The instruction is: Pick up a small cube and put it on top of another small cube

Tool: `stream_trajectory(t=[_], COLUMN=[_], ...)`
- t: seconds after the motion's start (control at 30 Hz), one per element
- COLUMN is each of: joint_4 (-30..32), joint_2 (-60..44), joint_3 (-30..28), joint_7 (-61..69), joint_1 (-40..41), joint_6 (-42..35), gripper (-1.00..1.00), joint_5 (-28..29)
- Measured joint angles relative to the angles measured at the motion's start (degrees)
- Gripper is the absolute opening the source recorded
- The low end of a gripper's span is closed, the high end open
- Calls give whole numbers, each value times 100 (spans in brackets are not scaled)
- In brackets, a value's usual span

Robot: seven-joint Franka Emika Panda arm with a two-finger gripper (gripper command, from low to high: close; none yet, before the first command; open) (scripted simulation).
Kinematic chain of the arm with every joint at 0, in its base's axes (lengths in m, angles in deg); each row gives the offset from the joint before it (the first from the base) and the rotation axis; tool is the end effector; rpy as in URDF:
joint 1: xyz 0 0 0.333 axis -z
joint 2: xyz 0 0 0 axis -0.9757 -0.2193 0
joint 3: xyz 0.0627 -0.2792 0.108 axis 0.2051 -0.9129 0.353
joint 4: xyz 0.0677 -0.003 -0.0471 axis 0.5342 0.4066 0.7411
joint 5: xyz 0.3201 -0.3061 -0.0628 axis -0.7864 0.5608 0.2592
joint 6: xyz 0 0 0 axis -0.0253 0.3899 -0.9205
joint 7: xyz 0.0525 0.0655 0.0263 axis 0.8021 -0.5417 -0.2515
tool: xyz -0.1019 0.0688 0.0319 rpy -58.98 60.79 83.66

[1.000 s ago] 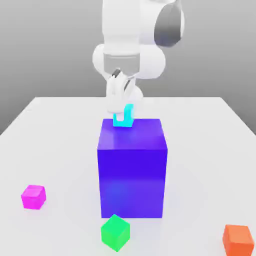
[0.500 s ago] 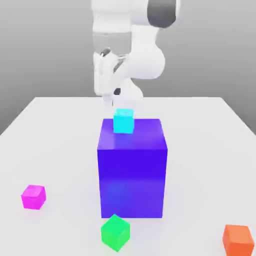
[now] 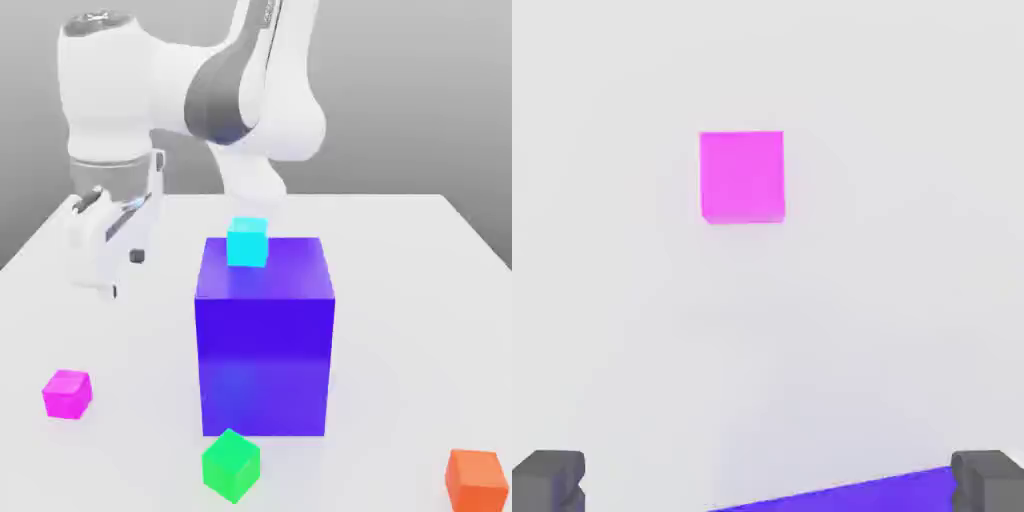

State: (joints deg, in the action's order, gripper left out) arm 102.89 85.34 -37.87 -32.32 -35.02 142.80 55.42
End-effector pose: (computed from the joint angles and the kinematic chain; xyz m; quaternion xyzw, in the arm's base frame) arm 0.3675 -0.2060 0.2279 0.3031 -0.9527 0.0132 0.0194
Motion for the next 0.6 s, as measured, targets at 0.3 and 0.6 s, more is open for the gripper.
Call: stream_trajectory(t=[0.3, 0.6], joint_4=[-374, -734], joint_2=[-1866, -3644], joint_3=[-420, -1010], joint_7=[568, 448], joint_1=[650, 375], joint_6=[1472, 2891], gripper=[100, -100], joint_5=[546, 1089])
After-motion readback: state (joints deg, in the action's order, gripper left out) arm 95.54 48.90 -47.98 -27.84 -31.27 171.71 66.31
